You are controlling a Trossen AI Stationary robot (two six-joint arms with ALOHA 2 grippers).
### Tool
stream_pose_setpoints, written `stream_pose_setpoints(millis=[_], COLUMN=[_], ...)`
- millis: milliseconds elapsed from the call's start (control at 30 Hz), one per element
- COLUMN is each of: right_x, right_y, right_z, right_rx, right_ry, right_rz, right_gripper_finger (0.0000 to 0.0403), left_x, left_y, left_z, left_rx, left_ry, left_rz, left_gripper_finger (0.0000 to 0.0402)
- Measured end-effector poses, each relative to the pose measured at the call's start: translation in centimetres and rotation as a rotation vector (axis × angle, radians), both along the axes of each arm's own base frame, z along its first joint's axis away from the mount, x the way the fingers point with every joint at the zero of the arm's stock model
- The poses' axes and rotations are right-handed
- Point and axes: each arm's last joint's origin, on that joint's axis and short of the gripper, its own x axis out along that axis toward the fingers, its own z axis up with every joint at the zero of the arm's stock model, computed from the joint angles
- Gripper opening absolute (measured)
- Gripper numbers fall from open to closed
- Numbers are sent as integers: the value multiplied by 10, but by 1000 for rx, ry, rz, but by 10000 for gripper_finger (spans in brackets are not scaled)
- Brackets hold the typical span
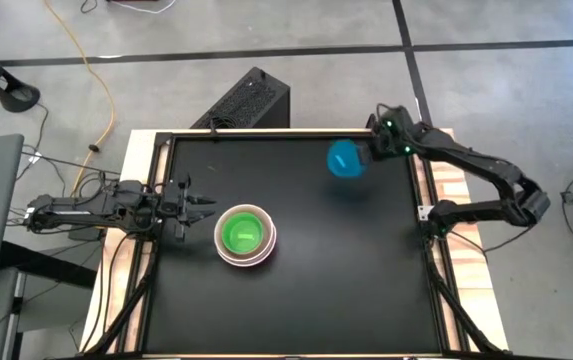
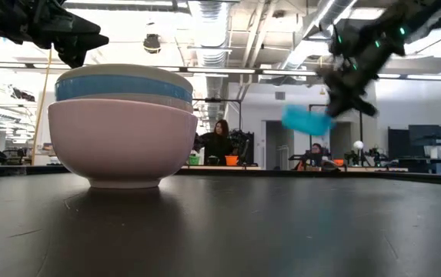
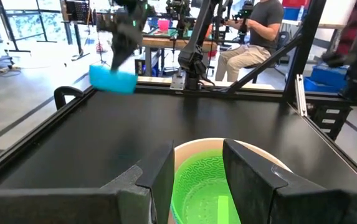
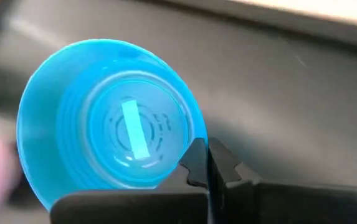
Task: Nest bowls inside each other
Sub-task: Stack the small blue bowl on top of the green bowl
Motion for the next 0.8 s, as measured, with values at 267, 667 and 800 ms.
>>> stream_pose_setpoints(millis=[267,667,800], right_x=[58,197,236], right_y=[40,138,155], right_z=[89,117,114], right_rx=[-180,-274,-294], right_ry=[-179,-190,-187], right_rz=[219,633,703], right_gripper_finger=[1,0,0], left_x=[0,-19,-27], left_y=[2,5,5], left_z=[-5,0,-1], left_rx=[108,112,106], left_ry=[44,-47,-57], left_rz=[52,175,179], left_gripper_finger=[125,125,125])
